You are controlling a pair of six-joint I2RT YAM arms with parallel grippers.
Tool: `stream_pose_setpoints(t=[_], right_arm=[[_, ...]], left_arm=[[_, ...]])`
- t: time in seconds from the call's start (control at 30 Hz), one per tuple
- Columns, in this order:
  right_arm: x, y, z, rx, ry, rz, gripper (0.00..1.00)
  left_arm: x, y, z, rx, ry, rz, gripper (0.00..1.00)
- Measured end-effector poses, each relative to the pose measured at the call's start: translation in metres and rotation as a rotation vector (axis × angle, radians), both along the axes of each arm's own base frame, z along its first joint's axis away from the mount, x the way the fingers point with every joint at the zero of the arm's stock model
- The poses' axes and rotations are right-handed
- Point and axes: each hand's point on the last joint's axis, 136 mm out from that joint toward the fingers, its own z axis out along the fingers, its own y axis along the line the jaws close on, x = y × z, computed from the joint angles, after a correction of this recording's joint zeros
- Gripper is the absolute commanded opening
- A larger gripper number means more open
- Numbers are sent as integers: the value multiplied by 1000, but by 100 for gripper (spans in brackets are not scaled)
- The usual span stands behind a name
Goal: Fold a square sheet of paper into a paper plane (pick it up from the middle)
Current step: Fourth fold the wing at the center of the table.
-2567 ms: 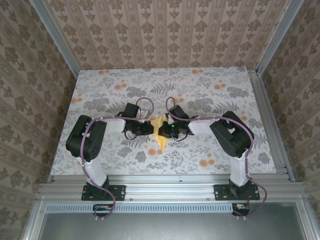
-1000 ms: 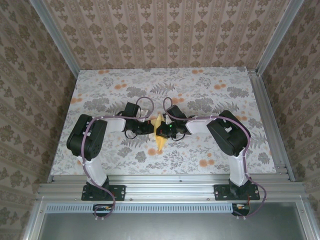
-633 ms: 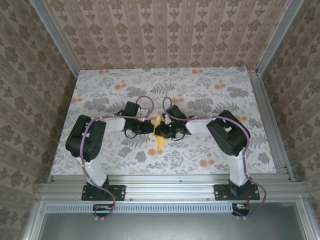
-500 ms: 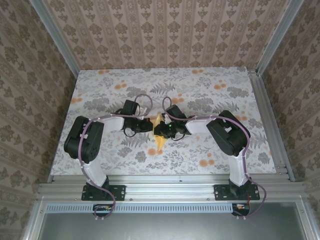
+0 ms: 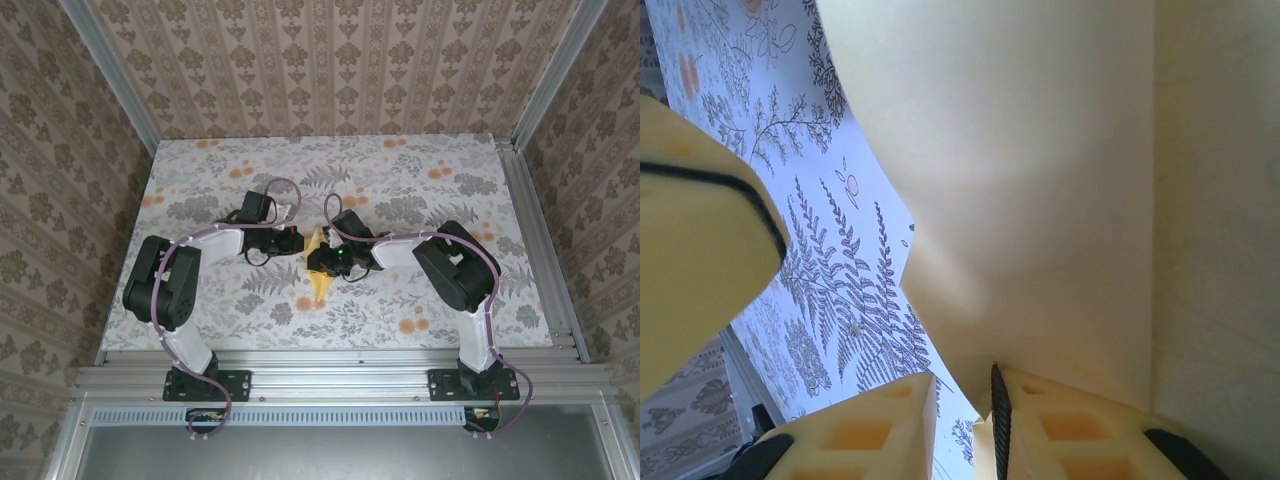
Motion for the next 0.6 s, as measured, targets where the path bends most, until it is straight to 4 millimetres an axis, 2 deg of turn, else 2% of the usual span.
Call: stream_pose_setpoints(t=[0.3, 0.6], right_arm=[[-2, -2, -4, -8, -1, -2, 10], [-2, -3, -5, -7, -4, -3, 10]], left_arm=[[1, -4, 0, -7, -2, -23, 2], [-12, -14, -9, -10, 31, -80, 2]])
